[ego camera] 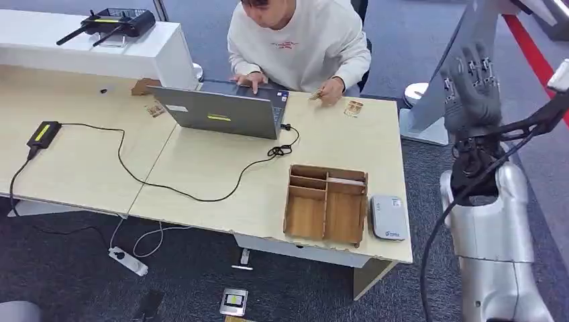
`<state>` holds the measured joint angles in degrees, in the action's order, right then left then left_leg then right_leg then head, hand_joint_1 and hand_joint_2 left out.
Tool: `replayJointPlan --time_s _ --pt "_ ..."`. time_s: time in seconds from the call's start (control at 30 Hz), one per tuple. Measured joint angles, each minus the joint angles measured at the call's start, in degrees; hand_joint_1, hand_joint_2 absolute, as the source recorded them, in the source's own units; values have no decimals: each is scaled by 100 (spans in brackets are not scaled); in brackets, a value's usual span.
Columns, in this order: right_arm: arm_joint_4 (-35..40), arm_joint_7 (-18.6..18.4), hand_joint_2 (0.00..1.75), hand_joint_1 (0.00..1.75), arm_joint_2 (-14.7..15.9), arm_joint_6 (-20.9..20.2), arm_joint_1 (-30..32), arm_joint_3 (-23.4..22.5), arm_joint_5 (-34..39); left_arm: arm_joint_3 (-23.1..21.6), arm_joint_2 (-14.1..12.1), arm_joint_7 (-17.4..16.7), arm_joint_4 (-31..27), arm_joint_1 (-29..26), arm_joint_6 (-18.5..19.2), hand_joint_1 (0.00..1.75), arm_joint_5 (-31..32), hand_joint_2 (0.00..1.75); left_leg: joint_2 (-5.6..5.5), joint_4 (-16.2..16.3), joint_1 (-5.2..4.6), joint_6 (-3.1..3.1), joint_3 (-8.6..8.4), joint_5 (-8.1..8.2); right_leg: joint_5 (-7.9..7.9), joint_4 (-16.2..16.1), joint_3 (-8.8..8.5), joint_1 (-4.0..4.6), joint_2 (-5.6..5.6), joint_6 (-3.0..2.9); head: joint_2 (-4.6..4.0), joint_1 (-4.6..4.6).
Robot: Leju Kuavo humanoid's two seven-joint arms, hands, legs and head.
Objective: Pass the card to the sensor for recognition and then transmit it.
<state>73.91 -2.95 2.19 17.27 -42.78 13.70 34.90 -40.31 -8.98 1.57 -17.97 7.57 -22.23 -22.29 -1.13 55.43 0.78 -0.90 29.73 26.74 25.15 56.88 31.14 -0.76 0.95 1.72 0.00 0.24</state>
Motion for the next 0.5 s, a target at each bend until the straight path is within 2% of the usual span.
replayJointPlan --time_s 0.1,0.3,0.4,0.5 --pt "395 7 175 0 42 -118 142 13 -68 26 77 -37 29 23 -50 0 -46 0 1 0 -1 0 0 0 0 0 0 0 0 0 0 0" --pt "1039 173 175 0 107 -486 290 153 -686 107 184 -33 92 56 -85 0 -86 0 0 0 -4 0 2 0 0 0 -2 0 0 1 0 0" --pt "1198 89 175 0 109 -775 407 260 -691 140 225 -52 109 72 -85 0 -153 0 0 0 -3 1 2 0 0 0 -4 0 0 1 0 0" --pt "1201 251 175 0 57 -1228 557 371 -859 147 256 -74 123 73 -105 0 -206 0 -1 -1 -3 0 3 0 0 0 -3 0 -3 1 0 2"
